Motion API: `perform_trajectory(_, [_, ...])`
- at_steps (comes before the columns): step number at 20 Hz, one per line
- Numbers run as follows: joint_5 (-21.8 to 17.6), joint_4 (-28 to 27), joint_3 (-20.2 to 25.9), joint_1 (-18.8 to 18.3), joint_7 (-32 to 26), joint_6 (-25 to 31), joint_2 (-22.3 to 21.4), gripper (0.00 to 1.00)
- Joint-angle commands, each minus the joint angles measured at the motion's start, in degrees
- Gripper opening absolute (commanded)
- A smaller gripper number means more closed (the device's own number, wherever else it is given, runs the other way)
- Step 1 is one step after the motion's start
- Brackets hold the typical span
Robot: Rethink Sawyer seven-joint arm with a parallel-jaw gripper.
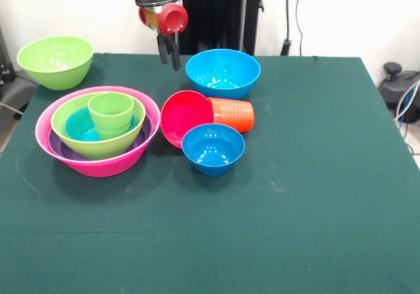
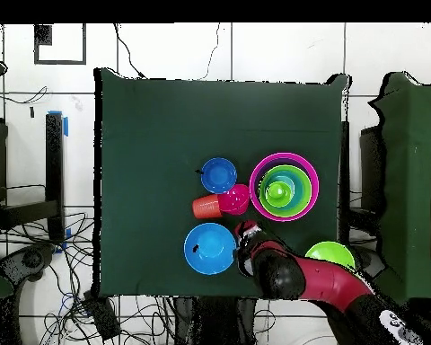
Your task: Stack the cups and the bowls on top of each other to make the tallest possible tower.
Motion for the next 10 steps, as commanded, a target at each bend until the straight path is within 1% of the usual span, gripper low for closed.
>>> perform_trajectory(1, [2.79,3.01,1.65,0.80,1.57,5.61,-0.87,1.00])
perform_trajectory(3, [3.11,2.84,2.32,0.99,1.93,4.93,-0.66,1.00])
perform_trajectory(6, [2.44,1.61,2.78,1.74,2.67,1.10,2.64,1.00])
perform_trajectory(10, [2.19,0.95,3.62,2.30,3.11,-1.36,4.27,1.00])
